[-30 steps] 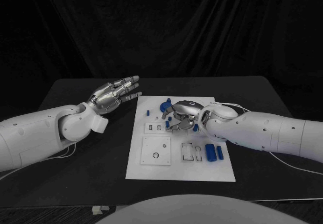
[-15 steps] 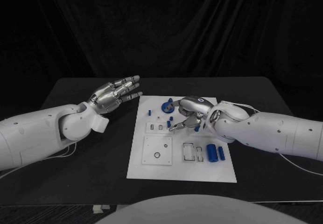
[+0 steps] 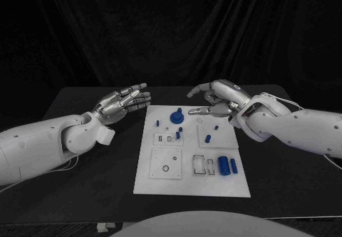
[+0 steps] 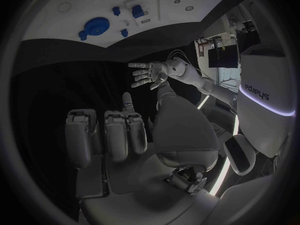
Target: Assemble the parts on the task board
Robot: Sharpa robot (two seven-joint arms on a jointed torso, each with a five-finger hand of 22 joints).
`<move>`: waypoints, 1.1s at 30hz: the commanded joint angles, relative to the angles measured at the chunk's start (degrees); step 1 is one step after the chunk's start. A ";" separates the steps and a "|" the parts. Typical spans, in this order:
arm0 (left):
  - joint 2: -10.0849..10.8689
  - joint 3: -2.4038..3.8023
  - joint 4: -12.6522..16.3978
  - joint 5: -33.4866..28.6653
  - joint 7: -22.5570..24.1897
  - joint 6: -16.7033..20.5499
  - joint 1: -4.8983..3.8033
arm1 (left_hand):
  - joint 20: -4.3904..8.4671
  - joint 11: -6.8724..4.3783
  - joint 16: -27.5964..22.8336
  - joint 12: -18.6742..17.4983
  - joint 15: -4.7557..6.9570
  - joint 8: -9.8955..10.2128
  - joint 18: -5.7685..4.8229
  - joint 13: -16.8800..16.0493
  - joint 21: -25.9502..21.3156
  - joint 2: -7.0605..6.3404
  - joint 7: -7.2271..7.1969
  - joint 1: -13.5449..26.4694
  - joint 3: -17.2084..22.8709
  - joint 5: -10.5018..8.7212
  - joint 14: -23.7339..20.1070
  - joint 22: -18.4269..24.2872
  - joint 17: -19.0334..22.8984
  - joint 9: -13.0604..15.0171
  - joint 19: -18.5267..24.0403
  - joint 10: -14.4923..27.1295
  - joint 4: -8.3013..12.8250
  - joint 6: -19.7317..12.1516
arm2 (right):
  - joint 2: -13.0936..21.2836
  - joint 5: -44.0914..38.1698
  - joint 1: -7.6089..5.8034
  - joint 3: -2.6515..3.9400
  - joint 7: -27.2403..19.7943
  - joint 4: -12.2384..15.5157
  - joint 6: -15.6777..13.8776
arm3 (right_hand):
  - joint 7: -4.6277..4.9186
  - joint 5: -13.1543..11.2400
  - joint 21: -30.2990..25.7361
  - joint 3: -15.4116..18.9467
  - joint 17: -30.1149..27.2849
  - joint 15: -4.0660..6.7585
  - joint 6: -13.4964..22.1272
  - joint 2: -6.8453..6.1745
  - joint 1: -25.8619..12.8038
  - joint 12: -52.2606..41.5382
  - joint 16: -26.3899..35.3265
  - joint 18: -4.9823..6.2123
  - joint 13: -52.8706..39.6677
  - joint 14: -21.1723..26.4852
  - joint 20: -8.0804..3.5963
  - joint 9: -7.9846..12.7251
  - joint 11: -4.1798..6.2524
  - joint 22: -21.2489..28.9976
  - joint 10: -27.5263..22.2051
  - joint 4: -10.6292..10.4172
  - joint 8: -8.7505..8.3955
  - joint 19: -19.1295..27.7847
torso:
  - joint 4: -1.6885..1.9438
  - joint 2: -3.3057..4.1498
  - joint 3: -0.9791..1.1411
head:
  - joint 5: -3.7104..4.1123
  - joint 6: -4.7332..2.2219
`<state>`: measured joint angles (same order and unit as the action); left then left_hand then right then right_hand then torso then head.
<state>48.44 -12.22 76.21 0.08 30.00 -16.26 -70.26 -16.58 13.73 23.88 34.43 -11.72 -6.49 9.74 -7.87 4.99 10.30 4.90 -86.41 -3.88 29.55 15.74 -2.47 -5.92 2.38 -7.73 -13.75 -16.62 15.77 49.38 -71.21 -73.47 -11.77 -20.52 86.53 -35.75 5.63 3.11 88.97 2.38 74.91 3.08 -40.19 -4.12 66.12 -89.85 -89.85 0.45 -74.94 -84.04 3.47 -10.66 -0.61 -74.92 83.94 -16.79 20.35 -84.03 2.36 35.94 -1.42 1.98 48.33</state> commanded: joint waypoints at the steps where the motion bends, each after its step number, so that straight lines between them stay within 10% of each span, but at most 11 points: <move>1: -0.27 0.14 -0.03 9.60 2.36 4.98 -1.61 | 0.06 0.79 5.87 5.63 -0.82 0.01 -1.07 -2.16 3.96 0.13 0.51 2.20 -1.33 -4.19 5.22 -1.77 -1.89 0.09 -6.59 -3.10 0.08 0.41 | 1.47 7.45 -0.42 0.00 -2.53 0.67 -2.11 | 0.07 0.56 0.27 -0.41 15.09 -0.04 -0.85 1.01 0.26 -0.15 -0.15 -0.21 -15.06 -5.96 -0.17 0.12 0.13 -14.76 6.06 0.06 0.53 -5.51 | -0.04 -0.05 -0.01 | -0.36 -1.26; 2: -0.40 0.14 -0.27 12.95 1.76 5.64 -2.45 | 1.31 0.77 11.63 10.95 -0.98 -0.02 -2.86 -4.61 11.63 -2.25 1.36 9.05 -6.30 -17.25 12.58 -5.26 -4.35 0.13 -19.48 -9.05 -0.28 0.61 | 2.06 8.30 -0.52 0.00 -2.35 0.83 -1.62 | 0.09 0.69 0.27 -0.45 15.09 -0.06 -1.09 1.22 0.48 -0.15 -0.15 -0.21 -15.06 -5.96 -0.16 0.15 0.11 -14.76 6.06 0.09 0.62 -5.50 | -0.05 -0.09 0.01 | -0.51 -2.05; 3: -0.52 0.14 -0.44 15.85 0.96 6.09 -3.20 | 0.32 1.27 15.25 13.88 -1.21 0.34 -2.45 -6.17 13.79 -0.39 1.08 14.40 -8.31 -25.22 15.63 -6.20 -6.05 0.02 -23.16 -11.15 0.33 -0.11 | 2.51 8.94 -0.58 0.00 -2.26 0.94 -1.37 | 0.18 0.78 0.28 -0.46 15.09 -0.10 -1.73 1.63 0.76 -0.15 -0.15 -0.21 -15.06 -5.96 -0.13 0.18 0.05 -14.76 6.06 0.10 0.89 -5.51 | -0.04 -0.14 -0.02 | -0.82 -2.41; 4: -0.64 0.14 -0.63 19.49 -0.36 6.69 -4.22 | 1.08 0.04 24.11 20.08 -0.04 1.16 -0.72 -10.03 17.35 -2.11 0.22 18.91 -12.72 -26.73 19.31 -7.81 -10.95 -0.13 -28.86 -13.43 1.00 -1.86 | 3.01 9.64 -0.64 0.00 -2.14 1.04 -1.15 | 0.32 0.83 0.26 -0.41 15.09 -0.15 -2.12 1.79 0.82 -0.15 -0.15 -0.20 -15.06 -5.96 -0.10 0.18 -0.04 -14.76 6.06 0.10 1.05 -5.50 | -0.03 -0.11 -0.02 | -0.98 -2.57; 10: -1.71 0.14 -1.45 33.22 -7.98 8.65 -8.75 | 2.86 -3.61 54.14 40.46 4.10 0.11 0.38 -26.07 29.75 0.63 1.26 11.73 -13.47 -26.35 26.02 -14.94 -34.25 0.25 -39.95 -16.23 0.11 -0.30 | 4.40 11.40 -0.78 -0.01 -1.28 0.85 0.10 | 0.35 1.28 0.19 -0.40 15.09 -0.25 -2.59 2.19 1.47 -0.15 -0.15 -0.18 -15.06 -5.96 -0.01 0.34 -0.12 -14.72 6.06 0.20 1.15 -5.46 | -0.02 -0.18 0.04 | -2.15 -3.28; 13: -2.63 0.14 -1.81 38.92 -10.99 9.32 -10.79 | 5.82 -5.37 64.56 48.27 5.86 -3.97 -0.85 -49.47 49.02 2.22 2.22 10.22 -14.92 -23.61 46.25 -29.57 -60.63 0.50 -37.00 -33.33 0.03 2.66 | 4.44 11.75 -0.78 -0.01 -0.68 0.35 1.05 | 0.34 1.43 0.17 -0.40 15.09 -0.26 -2.64 2.35 1.65 -0.15 -0.15 -0.18 -15.06 -5.96 0.00 0.40 -0.12 -14.72 6.06 0.21 1.14 -5.45 | -0.16 -0.29 0.18 | -2.67 -4.16; 14: -3.12 0.14 -1.76 41.81 -12.31 9.79 -11.70 | 6.35 -6.50 66.36 52.76 6.64 -8.32 -1.89 -64.76 60.65 2.05 3.72 10.13 -15.83 -23.20 64.34 -42.72 -75.38 1.59 -44.34 -54.37 0.03 8.53 | 4.46 11.87 -0.73 -0.02 -0.30 0.13 1.64 | 0.34 1.54 0.19 -0.40 15.09 -0.26 -2.70 2.45 1.80 -0.15 -0.15 -0.18 -15.06 -5.96 0.01 0.44 -0.12 -14.72 6.06 0.23 1.14 -5.46 | -0.22 -0.33 0.28 | -2.80 -4.51; 17: -4.26 0.15 -1.26 48.10 -15.58 10.04 -13.23 | 7.54 -8.62 66.12 55.48 8.76 -13.89 -5.48 -81.26 77.18 2.53 4.11 8.94 -16.46 -19.56 74.26 -68.97 -84.08 2.71 -63.45 -75.26 0.06 16.09 | 4.61 12.00 -0.47 -0.02 0.44 -0.11 2.84 | 0.35 2.19 0.16 -0.38 15.09 -0.26 -2.86 2.78 2.43 -0.15 -0.15 -0.17 -15.06 -5.96 0.03 0.60 -0.12 -14.71 6.06 0.30 1.10 -5.44 | -0.37 -0.45 0.53 | -3.06 -4.76; 23: -7.31 0.15 0.26 60.31 -26.61 4.38 -14.81 | 8.93 -10.07 66.12 55.57 10.52 -17.00 -9.74 -82.13 85.01 3.02 3.38 20.41 -22.52 -26.72 74.26 -87.53 -84.08 3.50 -82.27 -76.25 0.08 26.05 | 5.07 12.09 -0.19 -0.02 1.46 -0.15 4.28 | 0.47 3.76 0.15 -0.12 15.09 -0.34 -3.73 3.29 3.41 -0.15 -0.15 -0.17 -15.06 -5.96 0.09 0.78 -0.22 -14.71 6.06 0.34 1.36 -5.43 | -0.80 -1.12 1.25 | -3.26 -3.59; 26: -10.09 0.16 -0.01 64.32 -34.18 -1.22 -15.18 | 9.17 -10.37 66.12 55.57 10.99 -16.53 -9.74 -82.13 85.01 2.92 2.96 22.17 -22.43 -26.77 74.26 -87.53 -84.08 3.55 -82.27 -76.25 0.10 28.61 | 5.50 12.11 -0.13 -0.02 1.82 0.12 4.56 | 0.47 4.32 0.21 0.00 15.09 -0.36 -3.96 3.44 3.71 -0.15 -0.15 -0.19 -15.06 -5.96 0.12 0.82 -0.24 -14.73 6.06 0.35 1.43 -5.47 | -1.21 -1.74 1.94 | -3.72 -2.51; 33: -17.69 0.17 -3.79 65.15 -47.71 -9.89 -15.41 | 9.58 -10.37 66.12 55.57 11.27 -13.91 -9.74 -82.13 85.01 2.38 2.92 17.67 -17.25 -25.92 74.26 -87.53 -84.08 3.74 -82.27 -76.25 1.84 32.59 | 6.17 12.12 -0.08 -0.02 2.78 0.70 4.67 | 0.56 4.71 0.47 0.46 15.09 -0.43 -4.24 3.02 5.24 -0.15 -0.15 -0.27 -15.06 -5.96 0.18 0.97 -0.33 -14.84 6.06 0.72 1.48 -5.63 | -1.48 -1.98 2.37 | -4.27 -1.34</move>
<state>31.00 -12.10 72.85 62.34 -8.02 -19.84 -85.51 -7.43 3.69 89.86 90.25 -0.78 -20.62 0.32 -74.99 89.84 12.73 7.92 -68.14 -21.72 3.49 83.95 -74.95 -74.95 6.08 -84.09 -84.09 -14.93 47.83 55.44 -59.42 -73.68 -11.83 -19.57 86.99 -32.03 6.24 7.75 89.20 2.60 74.91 3.07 -44.13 -1.12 70.96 -89.85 -89.85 0.44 -74.93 -84.04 3.47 -9.77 -0.62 -74.90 83.94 -16.19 21.51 -84.03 1.03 34.17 0.68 -2.22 46.80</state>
